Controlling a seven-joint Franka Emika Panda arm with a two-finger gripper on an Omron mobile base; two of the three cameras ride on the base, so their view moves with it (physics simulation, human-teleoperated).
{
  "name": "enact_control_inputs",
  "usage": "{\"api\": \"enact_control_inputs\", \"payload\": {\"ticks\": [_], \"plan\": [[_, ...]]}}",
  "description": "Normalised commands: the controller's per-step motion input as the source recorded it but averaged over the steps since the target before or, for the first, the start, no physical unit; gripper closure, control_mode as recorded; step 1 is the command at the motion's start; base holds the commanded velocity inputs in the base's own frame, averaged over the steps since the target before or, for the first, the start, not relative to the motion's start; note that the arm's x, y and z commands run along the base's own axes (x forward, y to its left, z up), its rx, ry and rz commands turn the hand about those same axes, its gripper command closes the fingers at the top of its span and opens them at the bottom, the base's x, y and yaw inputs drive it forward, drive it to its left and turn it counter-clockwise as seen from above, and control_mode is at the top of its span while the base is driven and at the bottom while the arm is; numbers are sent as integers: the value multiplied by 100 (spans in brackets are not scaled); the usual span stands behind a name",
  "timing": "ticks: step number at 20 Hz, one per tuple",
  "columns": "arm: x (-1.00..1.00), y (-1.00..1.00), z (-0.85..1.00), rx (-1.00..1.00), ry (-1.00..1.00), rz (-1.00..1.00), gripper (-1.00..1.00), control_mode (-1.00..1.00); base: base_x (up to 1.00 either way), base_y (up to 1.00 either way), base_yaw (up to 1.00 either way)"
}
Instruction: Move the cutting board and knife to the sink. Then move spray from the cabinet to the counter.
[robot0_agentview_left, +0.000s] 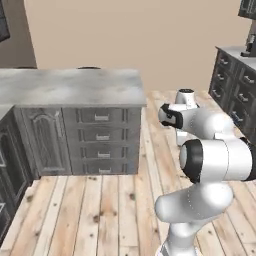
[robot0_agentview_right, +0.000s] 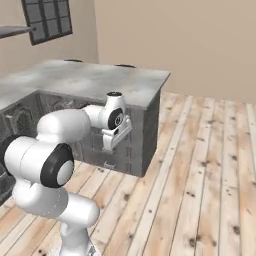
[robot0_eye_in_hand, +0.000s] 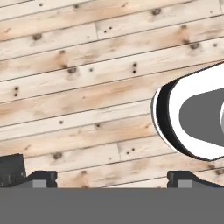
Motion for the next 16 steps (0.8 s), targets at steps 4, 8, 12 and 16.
{"api": "enact_control_inputs", "payload": {"ticks": [4, 8, 12, 16], "plan": [[0, 0, 0, 0, 0, 0, -100, 100, 0, -78, -77], [0, 0, 0, 0, 0, 0, -100, 100, 0, -59, -81], [0, 0, 0, 0, 0, 0, -100, 100, -21, -29, -80], [0, 0, 0, 0, 0, 0, -100, 100, -32, -10, -81]]}}
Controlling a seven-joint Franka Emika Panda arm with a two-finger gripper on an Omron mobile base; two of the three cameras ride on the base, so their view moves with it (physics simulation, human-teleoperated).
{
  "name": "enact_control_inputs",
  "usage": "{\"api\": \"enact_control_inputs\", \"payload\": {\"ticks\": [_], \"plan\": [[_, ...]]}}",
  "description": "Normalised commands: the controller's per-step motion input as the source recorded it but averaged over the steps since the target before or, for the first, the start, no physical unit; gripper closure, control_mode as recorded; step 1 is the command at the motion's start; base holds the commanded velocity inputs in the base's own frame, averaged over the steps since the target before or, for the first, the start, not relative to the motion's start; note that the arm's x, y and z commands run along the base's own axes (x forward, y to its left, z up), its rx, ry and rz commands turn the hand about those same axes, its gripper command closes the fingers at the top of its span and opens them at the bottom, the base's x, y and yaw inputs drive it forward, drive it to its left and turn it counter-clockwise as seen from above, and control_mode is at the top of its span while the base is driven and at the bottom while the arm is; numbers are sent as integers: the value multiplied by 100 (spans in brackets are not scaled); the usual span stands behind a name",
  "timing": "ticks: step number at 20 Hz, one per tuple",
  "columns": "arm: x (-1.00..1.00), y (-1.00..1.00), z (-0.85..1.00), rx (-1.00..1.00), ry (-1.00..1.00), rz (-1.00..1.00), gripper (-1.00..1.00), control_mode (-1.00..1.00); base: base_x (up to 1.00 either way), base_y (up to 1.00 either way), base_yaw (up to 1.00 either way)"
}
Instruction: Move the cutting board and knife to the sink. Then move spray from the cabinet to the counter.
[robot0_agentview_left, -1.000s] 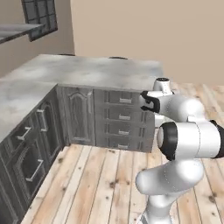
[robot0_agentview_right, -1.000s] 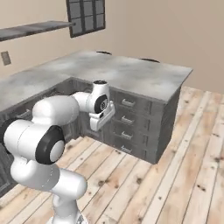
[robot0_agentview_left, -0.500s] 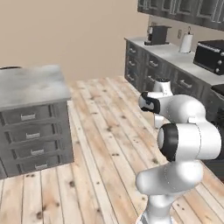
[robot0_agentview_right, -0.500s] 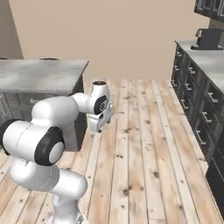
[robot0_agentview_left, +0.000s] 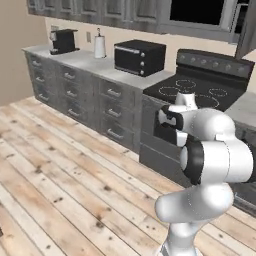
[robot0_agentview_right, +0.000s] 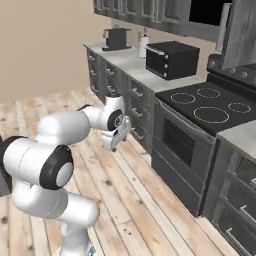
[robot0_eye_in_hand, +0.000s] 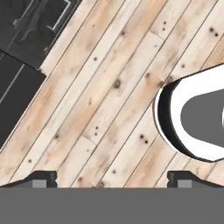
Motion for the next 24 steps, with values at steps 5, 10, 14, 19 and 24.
{"api": "enact_control_inputs", "payload": {"ticks": [5, 10, 14, 19, 24], "plan": [[0, 0, 0, 0, 0, 0, -100, 100, -17, -6, -86], [0, 0, 0, 0, 0, 0, -100, 100, 3, -20, -90], [0, 0, 0, 0, 0, 0, -100, 100, 34, -11, -69], [0, 0, 0, 0, 0, 0, -100, 100, 55, 6, -50], [0, 0, 0, 0, 0, 0, -100, 100, 62, 39, -18]]}}
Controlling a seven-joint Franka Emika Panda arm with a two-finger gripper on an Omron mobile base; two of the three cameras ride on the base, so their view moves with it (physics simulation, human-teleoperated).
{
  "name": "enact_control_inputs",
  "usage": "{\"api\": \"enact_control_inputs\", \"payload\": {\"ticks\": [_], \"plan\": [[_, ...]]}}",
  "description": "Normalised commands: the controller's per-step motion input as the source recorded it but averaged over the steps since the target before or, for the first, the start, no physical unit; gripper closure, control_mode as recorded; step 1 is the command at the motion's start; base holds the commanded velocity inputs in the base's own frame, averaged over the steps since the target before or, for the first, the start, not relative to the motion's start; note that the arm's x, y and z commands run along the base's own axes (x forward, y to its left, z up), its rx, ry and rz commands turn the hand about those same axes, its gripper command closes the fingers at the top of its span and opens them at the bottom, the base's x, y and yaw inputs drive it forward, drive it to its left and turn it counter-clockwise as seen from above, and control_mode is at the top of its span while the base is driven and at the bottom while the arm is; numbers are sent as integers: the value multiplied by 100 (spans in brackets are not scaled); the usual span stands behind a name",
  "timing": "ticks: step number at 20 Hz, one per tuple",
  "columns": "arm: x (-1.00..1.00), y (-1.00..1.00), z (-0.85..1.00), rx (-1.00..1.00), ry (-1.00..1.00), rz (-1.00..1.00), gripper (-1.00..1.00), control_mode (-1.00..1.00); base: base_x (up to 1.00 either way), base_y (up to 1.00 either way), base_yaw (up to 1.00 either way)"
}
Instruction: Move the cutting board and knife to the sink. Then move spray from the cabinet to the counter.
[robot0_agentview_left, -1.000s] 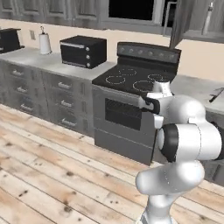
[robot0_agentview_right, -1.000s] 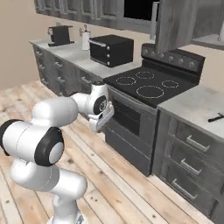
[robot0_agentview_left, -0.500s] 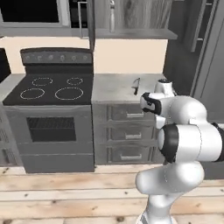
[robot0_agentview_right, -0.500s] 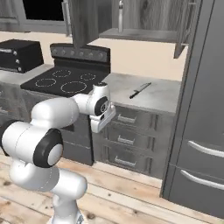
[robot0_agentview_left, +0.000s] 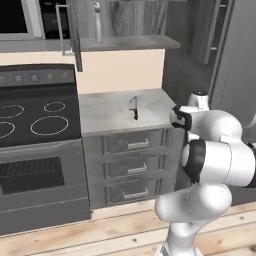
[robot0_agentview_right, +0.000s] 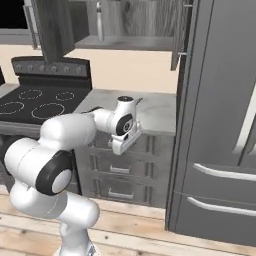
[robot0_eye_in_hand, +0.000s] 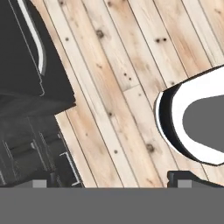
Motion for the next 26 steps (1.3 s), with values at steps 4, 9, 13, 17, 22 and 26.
{"api": "enact_control_inputs", "payload": {"ticks": [4, 9, 13, 17, 22, 26], "plan": [[0, 0, 0, 0, 0, 0, -100, 100, 62, 26, -5], [0, 0, 0, 0, 0, 0, -100, 100, 75, 42, 0], [0, 0, 0, 0, 0, 0, -100, 100, 68, 66, 0], [0, 0, 0, 0, 0, 0, -100, 100, 64, 28, 0], [0, 0, 0, 0, 0, 0, -100, 100, 42, -38, 7], [0, 0, 0, 0, 0, 0, -100, 100, 24, -70, 3]]}}
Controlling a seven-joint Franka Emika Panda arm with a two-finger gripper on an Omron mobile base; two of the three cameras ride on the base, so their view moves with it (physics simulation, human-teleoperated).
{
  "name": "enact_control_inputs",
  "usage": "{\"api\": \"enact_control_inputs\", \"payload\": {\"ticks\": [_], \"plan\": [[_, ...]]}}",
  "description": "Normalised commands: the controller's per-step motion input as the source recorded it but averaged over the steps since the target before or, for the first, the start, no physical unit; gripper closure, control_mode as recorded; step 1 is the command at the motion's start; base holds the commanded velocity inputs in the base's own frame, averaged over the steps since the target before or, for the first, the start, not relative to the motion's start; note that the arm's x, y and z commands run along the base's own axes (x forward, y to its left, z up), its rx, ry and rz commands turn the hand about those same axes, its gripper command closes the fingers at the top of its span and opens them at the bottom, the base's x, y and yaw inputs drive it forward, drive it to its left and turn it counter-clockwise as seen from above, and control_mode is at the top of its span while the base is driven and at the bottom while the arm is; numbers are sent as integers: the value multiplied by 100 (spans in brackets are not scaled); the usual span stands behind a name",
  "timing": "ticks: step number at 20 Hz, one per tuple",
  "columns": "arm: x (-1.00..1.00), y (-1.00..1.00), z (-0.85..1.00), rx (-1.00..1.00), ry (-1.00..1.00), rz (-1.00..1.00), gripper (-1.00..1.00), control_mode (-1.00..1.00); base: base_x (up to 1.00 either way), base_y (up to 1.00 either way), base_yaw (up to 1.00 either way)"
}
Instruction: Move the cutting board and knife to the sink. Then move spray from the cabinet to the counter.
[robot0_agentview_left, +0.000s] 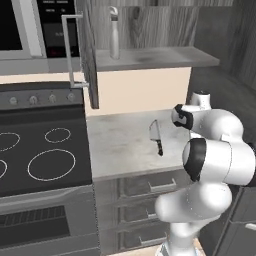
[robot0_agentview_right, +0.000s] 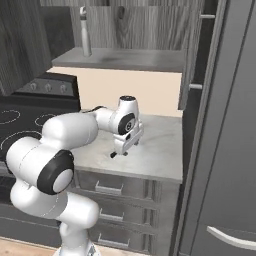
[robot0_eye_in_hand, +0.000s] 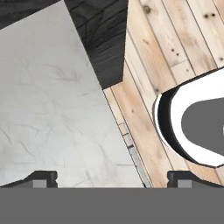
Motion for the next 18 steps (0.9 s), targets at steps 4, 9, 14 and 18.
{"api": "enact_control_inputs", "payload": {"ticks": [4, 9, 14, 18], "plan": [[0, -6, 0, 0, 0, 0, -100, -100, 3, -42, 1], [13, 24, -8, 0, 0, 1, -100, -100, 0, 0, 0], [50, 57, -15, -2, -2, 52, -100, -100, 0, 0, 0], [62, 47, 0, -1, 0, 71, -100, -100, 0, 0, 0]]}}
